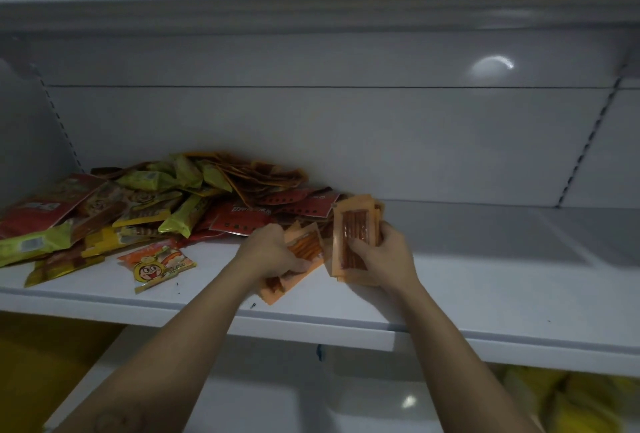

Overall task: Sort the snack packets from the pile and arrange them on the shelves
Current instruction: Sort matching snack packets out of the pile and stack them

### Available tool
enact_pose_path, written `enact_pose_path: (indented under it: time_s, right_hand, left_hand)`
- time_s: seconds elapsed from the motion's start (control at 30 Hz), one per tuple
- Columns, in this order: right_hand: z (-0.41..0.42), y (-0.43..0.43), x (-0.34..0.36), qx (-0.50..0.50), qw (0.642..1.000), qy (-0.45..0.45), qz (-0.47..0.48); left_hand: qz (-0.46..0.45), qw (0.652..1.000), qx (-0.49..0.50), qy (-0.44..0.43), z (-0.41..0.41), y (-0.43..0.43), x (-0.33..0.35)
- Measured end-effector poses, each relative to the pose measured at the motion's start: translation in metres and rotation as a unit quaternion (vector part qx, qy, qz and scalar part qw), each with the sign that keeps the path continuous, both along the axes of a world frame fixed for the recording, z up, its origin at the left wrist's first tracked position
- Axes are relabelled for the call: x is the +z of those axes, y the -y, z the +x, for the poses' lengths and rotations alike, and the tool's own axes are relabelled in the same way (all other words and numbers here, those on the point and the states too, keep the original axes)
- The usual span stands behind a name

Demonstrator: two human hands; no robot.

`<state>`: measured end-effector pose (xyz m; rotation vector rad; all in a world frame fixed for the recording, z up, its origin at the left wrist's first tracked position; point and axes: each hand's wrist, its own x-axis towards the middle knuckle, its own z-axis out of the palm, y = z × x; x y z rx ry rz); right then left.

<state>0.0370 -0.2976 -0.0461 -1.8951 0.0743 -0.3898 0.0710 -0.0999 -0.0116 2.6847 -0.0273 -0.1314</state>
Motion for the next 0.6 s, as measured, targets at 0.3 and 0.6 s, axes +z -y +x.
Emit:
enact_pose_path:
  time_s: [0.3,0.6]
  right_hand:
    - [-0.008,-0.005,-0.006,-0.007,0.998,0.048,0.044]
    - [-0.02,-0.016,-0.004,0.031,0.997,0.049,-0.055]
  left_hand:
    - [-0.503,0.855,-0.039,0.123,-0.021,0.001,-0.015]
    - [-0.492,0.859,-0.101,0.103,-0.023,0.012,-0.032]
